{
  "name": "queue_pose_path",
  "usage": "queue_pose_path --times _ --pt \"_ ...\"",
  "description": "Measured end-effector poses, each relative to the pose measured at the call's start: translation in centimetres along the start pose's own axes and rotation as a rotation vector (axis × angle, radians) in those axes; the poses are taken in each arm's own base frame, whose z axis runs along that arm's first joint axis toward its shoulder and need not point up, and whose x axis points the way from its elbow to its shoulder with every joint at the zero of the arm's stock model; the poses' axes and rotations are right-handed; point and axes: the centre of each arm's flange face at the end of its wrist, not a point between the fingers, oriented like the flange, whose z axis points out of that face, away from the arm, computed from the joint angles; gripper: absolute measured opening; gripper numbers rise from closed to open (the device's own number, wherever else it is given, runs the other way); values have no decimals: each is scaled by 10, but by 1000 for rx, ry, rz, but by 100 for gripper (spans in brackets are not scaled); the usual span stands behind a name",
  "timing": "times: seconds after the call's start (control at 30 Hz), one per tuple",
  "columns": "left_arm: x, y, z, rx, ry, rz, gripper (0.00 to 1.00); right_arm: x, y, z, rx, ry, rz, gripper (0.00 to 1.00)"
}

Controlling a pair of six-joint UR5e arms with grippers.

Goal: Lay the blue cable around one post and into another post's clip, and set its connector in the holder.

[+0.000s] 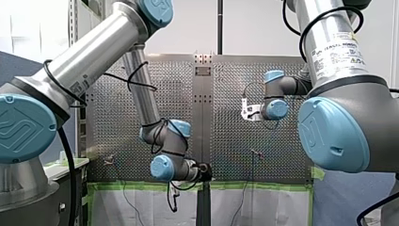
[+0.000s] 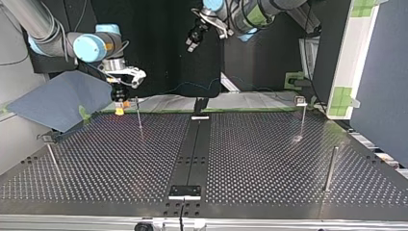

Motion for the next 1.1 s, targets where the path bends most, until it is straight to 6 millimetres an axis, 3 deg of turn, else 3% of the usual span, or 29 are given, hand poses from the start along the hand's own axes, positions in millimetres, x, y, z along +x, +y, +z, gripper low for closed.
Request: queue_pose_path --times 0.2,0.5,1.1 --pt "15 -1 18 21 29 -51 99 -5 0 -6 -20 -4 -12 100" --pt "34 -2 41 34 44 -118 96 5 -2 -22 -24 45 1 100" --pt "72 23 88 -38 74 -266 96 -35 -8 -60 -26 55 65 100"
